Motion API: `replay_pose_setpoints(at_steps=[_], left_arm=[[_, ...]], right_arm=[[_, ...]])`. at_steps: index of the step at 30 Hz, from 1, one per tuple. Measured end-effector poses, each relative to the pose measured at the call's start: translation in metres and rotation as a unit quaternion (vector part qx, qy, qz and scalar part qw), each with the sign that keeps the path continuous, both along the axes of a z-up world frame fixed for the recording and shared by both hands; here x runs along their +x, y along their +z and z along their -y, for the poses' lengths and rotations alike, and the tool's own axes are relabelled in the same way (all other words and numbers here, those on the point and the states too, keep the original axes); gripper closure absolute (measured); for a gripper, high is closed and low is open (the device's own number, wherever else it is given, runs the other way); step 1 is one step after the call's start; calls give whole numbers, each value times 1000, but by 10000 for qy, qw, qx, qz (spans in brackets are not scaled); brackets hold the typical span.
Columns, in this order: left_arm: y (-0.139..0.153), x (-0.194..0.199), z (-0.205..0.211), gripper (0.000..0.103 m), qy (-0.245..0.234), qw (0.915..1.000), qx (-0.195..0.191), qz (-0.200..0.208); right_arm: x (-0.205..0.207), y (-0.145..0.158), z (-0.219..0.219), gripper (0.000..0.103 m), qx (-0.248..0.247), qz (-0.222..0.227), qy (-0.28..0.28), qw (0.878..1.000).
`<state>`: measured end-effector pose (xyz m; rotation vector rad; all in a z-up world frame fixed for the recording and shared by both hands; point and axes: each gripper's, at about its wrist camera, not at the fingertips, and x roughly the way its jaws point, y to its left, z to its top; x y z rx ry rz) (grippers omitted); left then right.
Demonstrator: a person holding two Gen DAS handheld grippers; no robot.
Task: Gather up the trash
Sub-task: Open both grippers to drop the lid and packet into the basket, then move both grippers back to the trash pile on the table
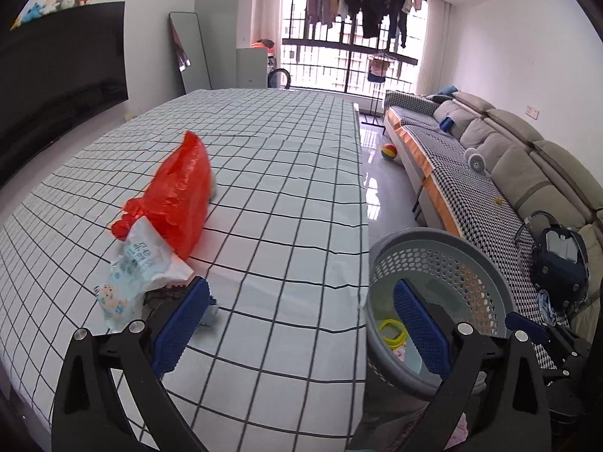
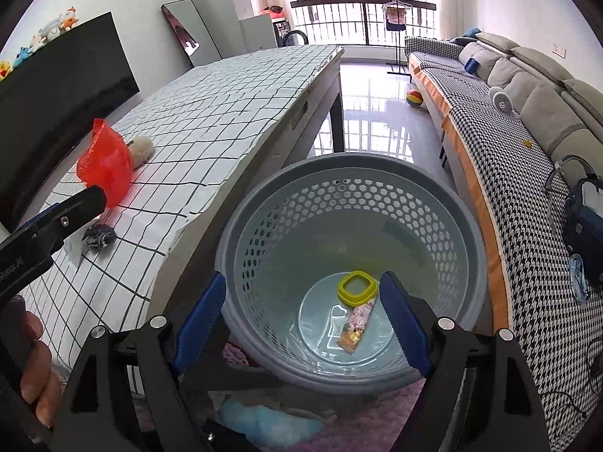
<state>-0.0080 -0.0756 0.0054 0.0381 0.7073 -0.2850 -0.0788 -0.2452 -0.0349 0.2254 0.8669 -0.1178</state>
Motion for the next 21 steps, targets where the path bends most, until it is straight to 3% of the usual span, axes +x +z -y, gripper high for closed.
replay_pose_setpoints(at_steps=[21], left_arm=[[-9, 10, -131, 7, 1426, 9895, 175, -143]], right_arm=[[68, 1, -120, 23, -190, -113, 1423, 9896]])
